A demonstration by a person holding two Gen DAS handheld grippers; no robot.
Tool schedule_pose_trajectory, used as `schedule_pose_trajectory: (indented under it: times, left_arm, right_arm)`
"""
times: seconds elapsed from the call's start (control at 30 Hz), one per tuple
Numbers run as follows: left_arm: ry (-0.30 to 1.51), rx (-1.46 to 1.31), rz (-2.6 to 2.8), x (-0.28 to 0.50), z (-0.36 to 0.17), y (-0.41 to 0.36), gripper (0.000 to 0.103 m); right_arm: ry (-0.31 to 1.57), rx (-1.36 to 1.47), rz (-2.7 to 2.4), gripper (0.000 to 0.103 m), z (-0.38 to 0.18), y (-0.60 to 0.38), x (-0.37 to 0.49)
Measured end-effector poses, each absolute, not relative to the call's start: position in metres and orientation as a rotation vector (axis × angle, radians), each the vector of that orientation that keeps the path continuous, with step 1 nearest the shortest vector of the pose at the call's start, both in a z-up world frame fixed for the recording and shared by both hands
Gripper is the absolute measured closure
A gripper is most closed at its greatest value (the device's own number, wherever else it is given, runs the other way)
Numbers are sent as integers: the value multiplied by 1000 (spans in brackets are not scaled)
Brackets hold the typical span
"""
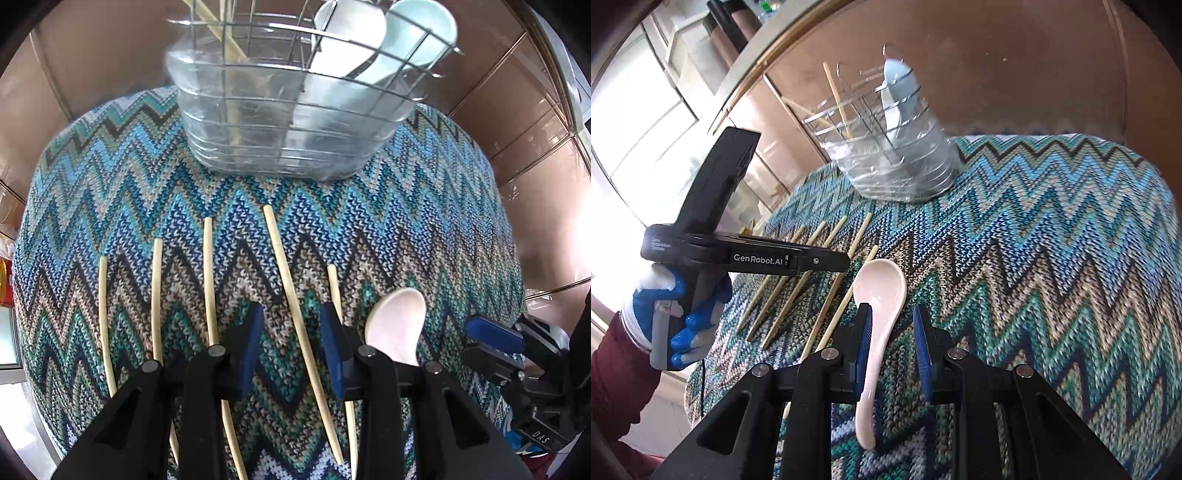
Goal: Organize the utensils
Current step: 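Position the right tool over the pink spoon while the left tool hovers over chopsticks, then close the left tool on a chopstick while the right tool grips the pink spoon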
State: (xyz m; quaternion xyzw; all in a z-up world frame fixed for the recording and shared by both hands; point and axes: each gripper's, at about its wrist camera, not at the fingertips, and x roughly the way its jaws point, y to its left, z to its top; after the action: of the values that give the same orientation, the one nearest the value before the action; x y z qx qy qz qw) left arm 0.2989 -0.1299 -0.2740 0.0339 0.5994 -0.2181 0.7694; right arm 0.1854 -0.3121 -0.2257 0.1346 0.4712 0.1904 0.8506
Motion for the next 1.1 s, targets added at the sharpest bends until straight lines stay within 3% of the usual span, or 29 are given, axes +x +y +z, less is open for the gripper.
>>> schedule_pose_trajectory:
  times: [0.77, 0.93, 1.1]
  left_arm:
    - [1318, 163, -397, 317, -292, -181, 78]
    - [1291, 165, -376, 315, -292, -191, 88]
    - [1241, 130, -379, 306, -289, -183, 96]
  right_arm:
    - [1197, 182, 647, 74, -262, -290, 278]
    - [1208, 153, 687, 93, -270, -275, 289]
    - [1159, 87, 656, 96, -264, -264, 276]
